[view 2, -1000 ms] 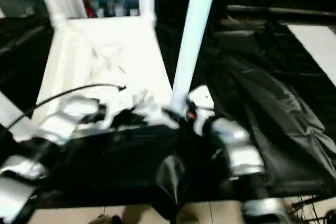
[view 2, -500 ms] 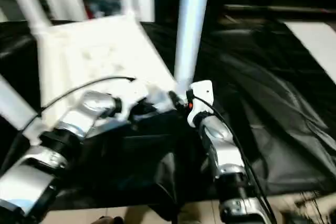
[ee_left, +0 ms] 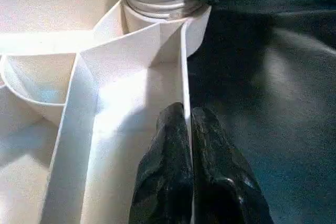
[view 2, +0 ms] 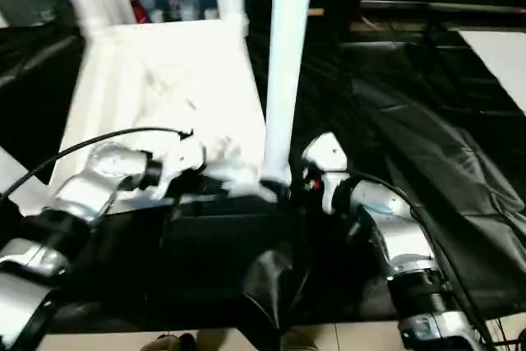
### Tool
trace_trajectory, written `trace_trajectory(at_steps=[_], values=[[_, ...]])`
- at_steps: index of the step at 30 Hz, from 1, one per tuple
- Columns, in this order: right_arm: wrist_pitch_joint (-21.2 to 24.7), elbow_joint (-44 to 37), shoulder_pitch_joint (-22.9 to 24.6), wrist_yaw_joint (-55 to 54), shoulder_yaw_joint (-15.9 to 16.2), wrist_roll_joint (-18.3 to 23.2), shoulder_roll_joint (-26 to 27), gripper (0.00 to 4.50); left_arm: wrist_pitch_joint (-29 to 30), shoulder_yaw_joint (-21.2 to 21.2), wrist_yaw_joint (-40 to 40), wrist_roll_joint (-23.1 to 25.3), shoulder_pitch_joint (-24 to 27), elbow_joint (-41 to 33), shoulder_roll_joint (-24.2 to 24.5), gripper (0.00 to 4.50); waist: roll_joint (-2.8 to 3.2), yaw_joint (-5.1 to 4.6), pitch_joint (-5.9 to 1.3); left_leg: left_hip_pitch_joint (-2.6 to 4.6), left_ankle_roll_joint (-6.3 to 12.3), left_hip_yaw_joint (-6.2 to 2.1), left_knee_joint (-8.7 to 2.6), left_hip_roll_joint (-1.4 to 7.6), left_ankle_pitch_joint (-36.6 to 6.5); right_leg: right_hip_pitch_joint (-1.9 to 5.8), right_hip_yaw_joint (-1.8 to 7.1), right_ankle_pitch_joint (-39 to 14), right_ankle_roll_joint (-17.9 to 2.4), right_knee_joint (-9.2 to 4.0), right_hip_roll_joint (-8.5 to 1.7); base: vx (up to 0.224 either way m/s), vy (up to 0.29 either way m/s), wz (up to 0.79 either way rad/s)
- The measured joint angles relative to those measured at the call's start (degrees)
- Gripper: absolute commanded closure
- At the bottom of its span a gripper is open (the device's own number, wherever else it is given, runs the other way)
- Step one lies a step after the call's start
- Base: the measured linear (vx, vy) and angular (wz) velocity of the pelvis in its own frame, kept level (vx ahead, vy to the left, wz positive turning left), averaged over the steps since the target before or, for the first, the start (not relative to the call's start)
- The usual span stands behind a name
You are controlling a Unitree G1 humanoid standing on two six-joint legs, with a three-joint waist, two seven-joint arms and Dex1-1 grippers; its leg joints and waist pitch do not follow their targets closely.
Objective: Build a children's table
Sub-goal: Rotate leg to tighten
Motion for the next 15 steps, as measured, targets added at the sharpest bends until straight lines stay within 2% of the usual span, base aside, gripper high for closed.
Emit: trace_trajectory(at_steps=[5, 7, 10, 12, 15], values=[[-0.05, 0.06, 0.09, 3.71, 1.91, -0.17, -1.08, 0.65, 0.35, -0.5, -1.3, -0.3, 0.36, -0.61, -0.1, 4.5, 0.01, 0.31, 0.0, 0.08, -0.08, 0.0, 0.16, 0.04, -0.02, 0.06, 0.01, 0.02, -0.01, 0.12, 0.0, 0.0, 0.0, 0.0], [-0.19, 0.71, -0.27, 3.86, 1.95, -0.27, -0.99, 0.81, -0.12, -0.54, -1.13, -0.16, 0.12, 0.07, -0.25, 4.5, 0.01, 0.36, 0.0, 0.1, -0.15, 0.0, 0.19, 0.04, -0.06, 0.09, 0.02, 0.03, -0.03, 0.14, 0.0, 0.0, 0.0, 0.0], [-0.18, 0.93, -0.67, 3.93, 1.88, -0.2, -0.85, 0.81, -0.52, -0.54, -1.18, 0.05, 0.08, 0.21, -0.05, 4.5, 0.02, 0.47, -0.01, 0.11, -0.12, 0.0, 0.22, 0.04, -0.04, 0.11, 0.02, 0.04, -0.03, 0.15, 0.0, 0.0, 0.0, 0.0], [-0.2, 1.29, -0.87, 4.02, 1.88, -0.04, -0.59, 1.15, -0.53, -0.54, -1.18, 0.08, 0.07, 0.21, 0.03, 4.5, 0.05, 0.7, -0.03, 0.11, -0.02, 0.0, 0.23, 0.04, 0.02, 0.11, 0.02, 0.04, -0.03, 0.18, 0.0, 0.0, 0.0, 0.0], [-0.42, 1.78, -1.15, 4.0, 1.82, 0.02, -0.58, 1.3, -0.49, -0.54, -1.31, 0.08, 0.09, 0.17, 0.11, 4.5, 0.04, 1.07, -0.04, 0.11, -0.01, 0.0, 0.26, 0.08, 0.02, 0.1, 0.0, 0.04, -0.03, 0.27, 0.02, 0.0, 0.0, 0.0]])
